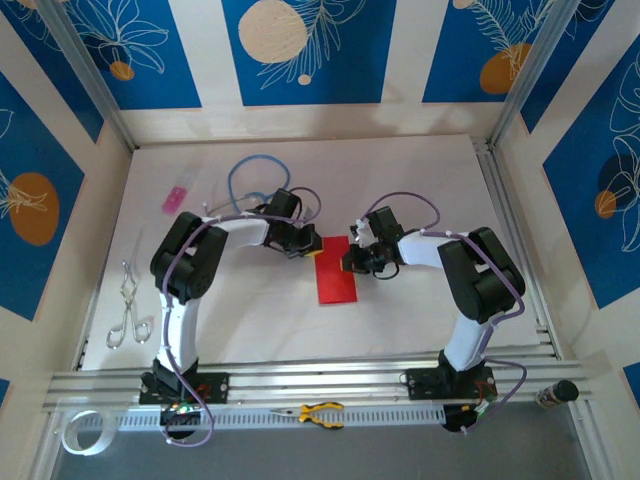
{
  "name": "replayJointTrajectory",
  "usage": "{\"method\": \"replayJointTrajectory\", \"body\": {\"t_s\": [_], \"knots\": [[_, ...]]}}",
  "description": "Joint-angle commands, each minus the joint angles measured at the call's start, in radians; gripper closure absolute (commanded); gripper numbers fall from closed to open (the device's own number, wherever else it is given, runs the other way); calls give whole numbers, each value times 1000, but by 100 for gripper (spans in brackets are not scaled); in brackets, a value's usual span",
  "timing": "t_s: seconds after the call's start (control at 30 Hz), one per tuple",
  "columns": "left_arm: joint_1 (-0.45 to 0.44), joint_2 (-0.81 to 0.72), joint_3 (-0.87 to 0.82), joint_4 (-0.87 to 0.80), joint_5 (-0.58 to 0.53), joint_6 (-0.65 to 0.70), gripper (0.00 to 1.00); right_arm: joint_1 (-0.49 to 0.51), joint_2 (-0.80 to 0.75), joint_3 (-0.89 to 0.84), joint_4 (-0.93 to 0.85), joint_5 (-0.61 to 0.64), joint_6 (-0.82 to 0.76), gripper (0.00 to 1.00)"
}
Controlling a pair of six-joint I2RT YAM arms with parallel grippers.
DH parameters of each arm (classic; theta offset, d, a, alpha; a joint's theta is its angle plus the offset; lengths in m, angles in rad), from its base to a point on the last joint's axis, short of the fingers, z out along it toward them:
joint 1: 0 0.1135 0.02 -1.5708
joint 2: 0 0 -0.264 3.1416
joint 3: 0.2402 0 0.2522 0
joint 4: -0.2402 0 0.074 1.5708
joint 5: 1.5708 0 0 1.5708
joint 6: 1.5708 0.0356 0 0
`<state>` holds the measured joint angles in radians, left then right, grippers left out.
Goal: Fold a paper plane with a square sheet of paper (pick it up from the middle)
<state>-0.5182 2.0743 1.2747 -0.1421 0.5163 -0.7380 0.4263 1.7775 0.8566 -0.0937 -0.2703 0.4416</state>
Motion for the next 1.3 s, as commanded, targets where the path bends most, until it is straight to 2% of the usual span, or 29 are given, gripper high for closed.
{"method": "replayJointTrajectory", "body": {"t_s": [0.0,0.4,0.7,0.83,1.03,1.27], "knots": [[47,20,22,-7,-106,-42,88,6,40,-24,-116,51,-20,100],[55,50,114,-87,-145,-87,88,5,45,-18,-120,51,-20,100],[47,-63,83,-69,-150,-88,86,5,45,-19,-120,52,-19,100],[34,-97,50,18,-84,-80,88,6,45,-19,-120,52,-20,100],[9,-31,81,48,13,-58,89,6,47,-17,-121,53,-19,100],[5,50,110,20,-29,-64,89,5,48,-15,-125,52,-19,100]]}}
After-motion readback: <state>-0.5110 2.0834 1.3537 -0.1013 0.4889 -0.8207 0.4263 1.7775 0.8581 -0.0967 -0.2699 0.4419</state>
